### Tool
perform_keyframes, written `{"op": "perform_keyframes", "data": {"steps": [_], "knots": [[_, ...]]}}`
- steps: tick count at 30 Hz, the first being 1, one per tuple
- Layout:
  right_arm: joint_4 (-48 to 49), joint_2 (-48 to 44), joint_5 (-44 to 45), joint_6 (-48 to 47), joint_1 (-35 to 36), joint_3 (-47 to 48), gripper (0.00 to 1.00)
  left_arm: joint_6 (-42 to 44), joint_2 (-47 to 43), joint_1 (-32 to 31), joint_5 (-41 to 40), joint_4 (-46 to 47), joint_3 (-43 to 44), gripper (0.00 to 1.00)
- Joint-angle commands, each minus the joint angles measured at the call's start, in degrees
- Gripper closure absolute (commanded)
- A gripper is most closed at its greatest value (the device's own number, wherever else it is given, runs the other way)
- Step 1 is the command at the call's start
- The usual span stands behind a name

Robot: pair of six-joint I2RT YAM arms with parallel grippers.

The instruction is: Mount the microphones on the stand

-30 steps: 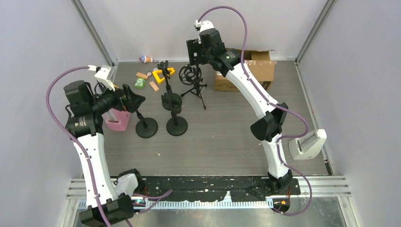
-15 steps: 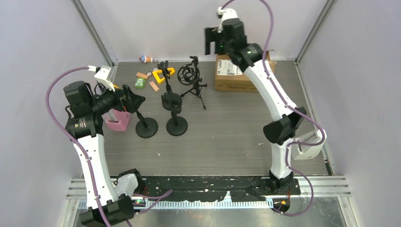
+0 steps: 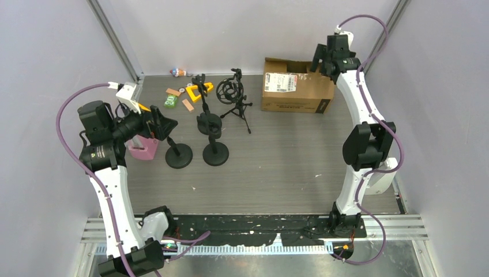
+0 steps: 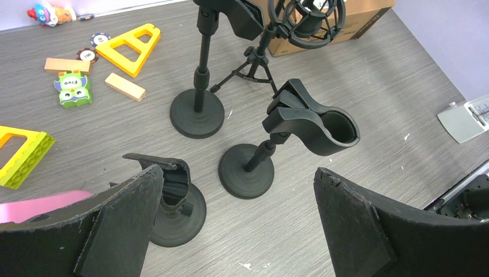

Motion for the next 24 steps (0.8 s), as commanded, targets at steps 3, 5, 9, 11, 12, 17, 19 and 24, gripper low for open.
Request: {"op": "perform_keyframes", "data": {"steps": [3,5,9,11,12,17,19,24], "knots": [[7.8,-4.1,-4.6,5.4,-6.6,-9.0,0.05,0.1,-0.7,0.2,1.6,-1.1,1.9,0.0],[10.1,-4.3,-9.2,6.5,-8.1,-12.2,0.05,0.0,-0.9,0.2,1.6,-0.9,1.5,0.0],[14.6,-5.5,-14.7,8.8,-9.2,-18.2,0.05,0.5,-1.2,0.2,1.5,-1.4,1.4,0.0],[18.2,-7.6,-17.1,9.8,-9.1,-22.9,0.04,0.8,-1.3,0.2,1.3,-1.5,1.2,0.0],[20.9,-9.4,-17.7,10.4,-9.0,-24.5,0.03,0.9,-1.4,0.2,1.3,-1.4,1.0,0.0],[28.4,-14.4,-20.0,11.0,-8.2,-33.8,0.0,0.7,-1.5,0.2,1.7,-1.3,0.8,0.01],[30.0,-15.7,-20.6,11.0,-8.2,-35.3,0.05,0.7,-1.7,0.2,2.0,-1.2,0.5,0.01],[31.6,-18.2,-22.3,12.4,-8.0,-37.6,0.15,0.5,-2.1,0.2,2.4,-0.7,-0.2,0.01]]}}
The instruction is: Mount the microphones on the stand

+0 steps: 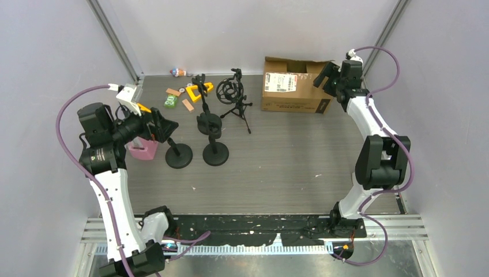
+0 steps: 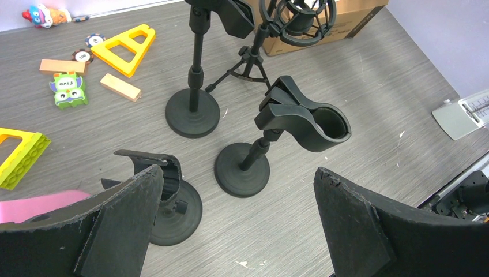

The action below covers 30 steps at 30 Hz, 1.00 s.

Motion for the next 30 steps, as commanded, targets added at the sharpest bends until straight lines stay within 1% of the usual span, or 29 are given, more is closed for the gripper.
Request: {"op": "perform_keyframes", "data": {"steps": [1,2,4,5,6,9,11,17,22,25,30], "knots": [[6.1,-4.4,-2.2,2.0,0.1,-2.4,0.16,0.1,-1.1,0.2,2.0,0.6,-0.2,0.01],[6.6,-5.0,-1.5,1.8,0.4,-2.9,0.17,0.0,-1.0,0.2,2.1,0.6,-0.2,0.01],[6.8,-5.3,2.3,0.8,0.5,-2.9,0.1,-0.2,-0.8,0.2,2.6,0.7,-0.1,0.01],[5.7,-4.5,5.2,-0.3,0.5,-1.3,0.03,-0.3,-0.7,0.2,2.7,0.6,0.0,0.01],[5.0,-4.0,7.0,-1.0,0.3,0.0,0.02,-0.3,-0.7,0.2,2.8,0.4,0.3,0.01],[3.2,-0.9,8.7,-3.8,-0.3,5.7,0.04,0.0,-0.8,0.2,2.8,-0.1,0.4,0.01],[4.1,0.5,8.7,-4.8,-1.0,7.1,0.05,0.1,-0.9,0.2,2.8,-0.2,0.2,0.01],[10.8,3.7,3.2,-4.7,-3.5,5.6,0.05,0.1,-0.4,0.2,2.8,-0.3,-0.1,0.01],[17.3,7.9,-5.0,-0.5,-5.4,3.7,0.05,-0.4,-0.3,0.2,3.3,-0.1,0.0,0.01],[21.5,8.6,-9.9,1.9,-5.7,1.6,0.05,-0.2,-0.3,0.2,3.0,-0.1,-0.3,0.01],[27.3,6.8,-14.5,6.1,-5.6,-3.3,0.02,-0.3,-0.6,0.2,3.0,0.1,-0.7,0.01]]}}
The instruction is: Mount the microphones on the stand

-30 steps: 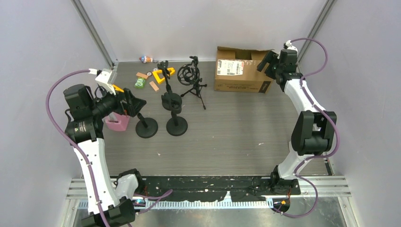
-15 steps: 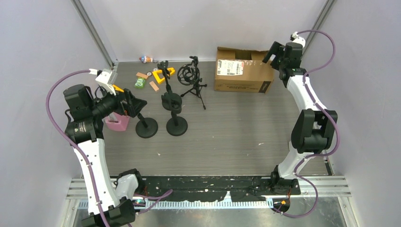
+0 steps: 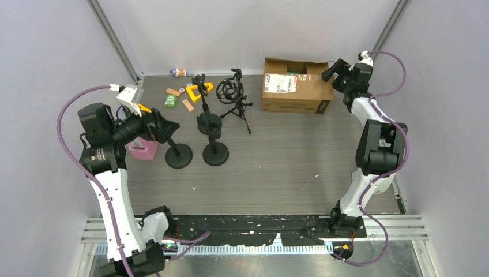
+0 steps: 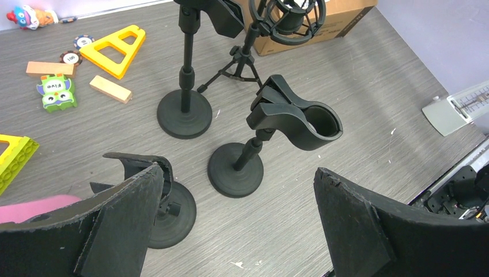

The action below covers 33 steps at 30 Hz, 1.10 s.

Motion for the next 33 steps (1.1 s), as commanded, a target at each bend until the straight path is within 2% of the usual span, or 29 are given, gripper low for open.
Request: {"op": "perform_keyframes", "data": {"steps": [1,4,8,13,21,28,33], "knots": [[8.5,-3.1,-8.2,5.0,0.8,-5.1,0.01,-0.3,-0.4,0.2,1.2,0.2,-0.7,0.01],[12.3,-7.0,-8.6,6.3,1.8,-10.0,0.02,-0.4,-0.7,0.2,1.4,0.2,-0.8,0.01],[12.7,-11.6,-7.8,5.8,3.7,-15.2,0.07,-0.3,-1.6,0.2,1.5,0.4,-1.7,0.01],[10.5,-18.7,-4.1,2.7,7.6,-20.7,0.21,-0.1,-2.7,0.2,1.8,0.6,-3.3,0.01],[3.9,-30.9,12.3,-7.2,22.9,-28.3,0.5,0.4,-3.7,0.2,2.3,0.3,-4.4,0.01],[0.0,-35.1,25.7,-12.8,31.6,-31.8,0.91,1.4,-4.1,0.2,2.5,-1.0,-4.4,0.01],[-8.8,-39.3,44.2,-13.7,40.0,-31.9,0.95,1.7,-4.9,0.2,3.0,-1.5,-4.4,0.01]]}}
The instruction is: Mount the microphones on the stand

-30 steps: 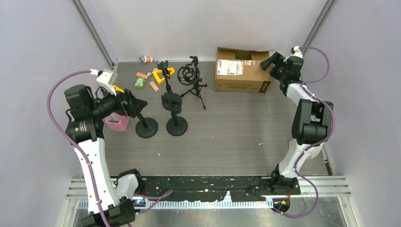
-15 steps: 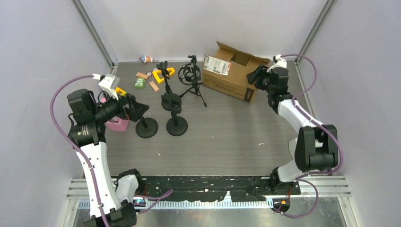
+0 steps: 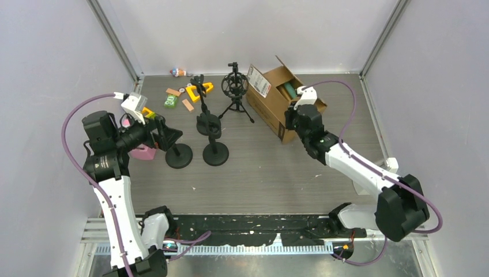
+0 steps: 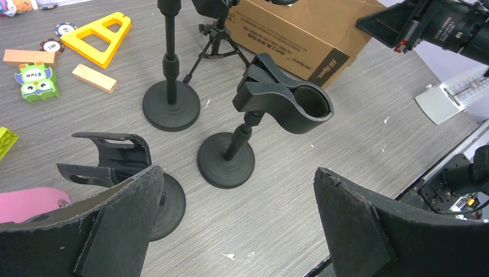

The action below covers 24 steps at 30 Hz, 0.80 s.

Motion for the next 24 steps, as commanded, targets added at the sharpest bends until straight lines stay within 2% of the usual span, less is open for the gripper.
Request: {"op": "perform_keyframes", "data": {"steps": [1,2,4,9,12,15,20,24], "knots": [[-11.8,-6.4,23.3,-2.8,5.8,0.0,0.95,1.2,-1.4,0.2,1.8,-0.9,0.0,0.01],[-13.3,-7.1,28.4,-2.5,8.2,0.0,0.95,1.4,-1.4,0.2,1.9,-1.2,0.0,0.01],[-17.9,-9.2,33.0,-0.7,11.7,-0.2,0.95,1.9,-1.6,0.2,2.1,-1.7,0.1,0.01],[-32.5,-14.7,40.5,7.5,22.4,-0.5,0.95,2.5,-1.7,0.2,3.0,-3.3,0.9,0.01],[-40.4,-16.6,42.5,15.3,28.7,0.5,0.95,3.1,-1.7,0.2,4.3,-4.5,1.3,0.01],[-51.9,-16.1,45.6,26.1,39.0,2.8,0.95,3.8,-1.7,0.2,5.7,-6.1,1.9,0.01],[-60.0,-9.0,46.1,37.0,56.3,9.5,0.95,5.8,-2.0,-0.4,7.0,-9.2,3.4,0.01],[-62.9,0.8,47.4,39.0,63.1,19.7,0.95,7.1,-2.5,-0.7,6.5,-10.2,3.7,0.01]]}}
